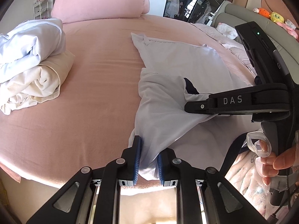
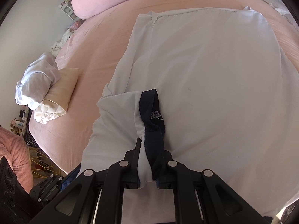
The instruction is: Fold clothes
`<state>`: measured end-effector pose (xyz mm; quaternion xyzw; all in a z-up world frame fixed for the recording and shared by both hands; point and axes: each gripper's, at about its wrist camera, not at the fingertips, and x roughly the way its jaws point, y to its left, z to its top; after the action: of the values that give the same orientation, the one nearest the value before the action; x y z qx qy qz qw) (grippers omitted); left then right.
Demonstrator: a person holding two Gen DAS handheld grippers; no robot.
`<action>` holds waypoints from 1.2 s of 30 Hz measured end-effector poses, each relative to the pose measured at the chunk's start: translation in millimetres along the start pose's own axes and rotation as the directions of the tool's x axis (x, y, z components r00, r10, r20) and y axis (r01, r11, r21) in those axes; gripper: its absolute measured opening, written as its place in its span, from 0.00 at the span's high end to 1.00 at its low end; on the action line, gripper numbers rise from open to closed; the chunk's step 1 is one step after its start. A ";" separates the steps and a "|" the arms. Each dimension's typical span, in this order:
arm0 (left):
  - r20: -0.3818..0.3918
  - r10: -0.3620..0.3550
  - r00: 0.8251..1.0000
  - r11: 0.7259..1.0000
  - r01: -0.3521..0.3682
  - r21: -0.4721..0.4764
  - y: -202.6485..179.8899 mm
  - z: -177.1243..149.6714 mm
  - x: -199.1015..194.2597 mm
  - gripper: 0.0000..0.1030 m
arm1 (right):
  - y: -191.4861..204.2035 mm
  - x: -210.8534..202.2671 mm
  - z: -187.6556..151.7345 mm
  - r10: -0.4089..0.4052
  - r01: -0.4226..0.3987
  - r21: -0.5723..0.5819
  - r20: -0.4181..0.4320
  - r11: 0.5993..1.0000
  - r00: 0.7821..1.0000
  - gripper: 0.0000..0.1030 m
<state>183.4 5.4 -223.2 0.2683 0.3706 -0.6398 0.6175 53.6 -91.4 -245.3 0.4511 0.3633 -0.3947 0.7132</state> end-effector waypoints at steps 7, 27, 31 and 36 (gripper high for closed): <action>-0.045 0.069 0.997 0.994 -0.065 0.084 -11.1 -5.3 0.1 0.86 | 5.2 -6.2 -5.8 -0.086 0.087 -0.051 0.016 0.995 0.996 0.92; -0.104 -0.010 0.995 0.996 0.001 -0.090 19.5 38.8 -40.0 0.44 | -7.9 -9.3 -12.8 -0.043 0.043 -0.041 -0.003 0.998 0.999 0.92; -0.146 -0.043 0.988 0.993 0.026 -0.115 25.7 56.5 -35.2 0.44 | -10.0 -12.1 -12.7 -0.027 0.027 -0.025 -0.003 0.999 1.000 0.92; -0.136 -0.046 0.990 0.995 0.034 -0.092 31.7 84.7 -24.0 0.43 | -19.9 -22.0 -16.3 0.005 -0.005 -0.009 0.013 1.000 1.000 0.92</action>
<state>226.6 -47.5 -159.3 0.2765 0.4461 -0.6147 0.5888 23.9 -76.6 -238.5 0.4461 0.3594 -0.3941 0.7186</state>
